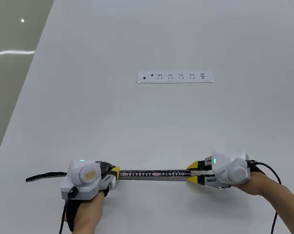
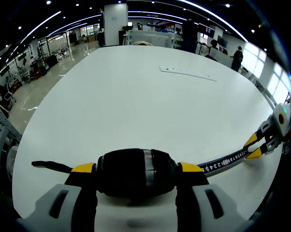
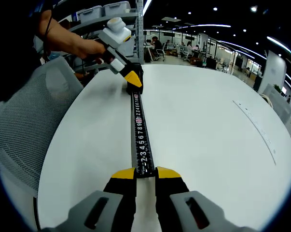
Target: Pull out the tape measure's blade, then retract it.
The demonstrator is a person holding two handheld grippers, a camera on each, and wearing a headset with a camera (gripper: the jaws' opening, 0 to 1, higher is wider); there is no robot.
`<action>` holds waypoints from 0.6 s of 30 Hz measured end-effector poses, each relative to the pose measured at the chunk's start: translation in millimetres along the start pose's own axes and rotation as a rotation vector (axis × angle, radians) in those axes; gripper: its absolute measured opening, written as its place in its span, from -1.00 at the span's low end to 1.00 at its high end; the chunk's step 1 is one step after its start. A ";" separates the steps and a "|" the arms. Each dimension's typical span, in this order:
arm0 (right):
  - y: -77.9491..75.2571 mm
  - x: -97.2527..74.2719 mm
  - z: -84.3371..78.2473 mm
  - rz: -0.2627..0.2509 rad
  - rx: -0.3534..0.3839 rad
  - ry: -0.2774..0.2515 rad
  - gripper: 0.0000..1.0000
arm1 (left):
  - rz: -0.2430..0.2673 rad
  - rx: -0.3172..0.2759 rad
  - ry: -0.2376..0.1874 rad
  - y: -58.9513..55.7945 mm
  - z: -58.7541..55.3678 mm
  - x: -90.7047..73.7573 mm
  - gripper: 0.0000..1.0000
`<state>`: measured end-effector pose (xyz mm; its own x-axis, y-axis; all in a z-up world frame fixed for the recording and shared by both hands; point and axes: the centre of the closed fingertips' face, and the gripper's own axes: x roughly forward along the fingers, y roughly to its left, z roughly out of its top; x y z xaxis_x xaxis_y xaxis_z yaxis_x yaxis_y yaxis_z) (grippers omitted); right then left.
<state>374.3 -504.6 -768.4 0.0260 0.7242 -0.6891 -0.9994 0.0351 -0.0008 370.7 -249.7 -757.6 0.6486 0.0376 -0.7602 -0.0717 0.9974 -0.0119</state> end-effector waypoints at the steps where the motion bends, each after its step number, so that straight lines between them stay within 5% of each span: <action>1: 0.2 0.6 0.5 0.001 0.000 0.000 -0.75 | -0.001 -0.002 0.003 0.2 -0.3 0.4 0.26; 18: -0.4 3.3 3.1 0.005 -0.009 0.002 -0.75 | -0.006 -0.001 -0.002 0.0 0.0 0.1 0.27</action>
<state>374.9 -500.1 -768.5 0.0207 0.7228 -0.6908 -0.9997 0.0249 -0.0039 370.7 -249.7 -757.7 0.6503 0.0316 -0.7590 -0.0682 0.9975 -0.0169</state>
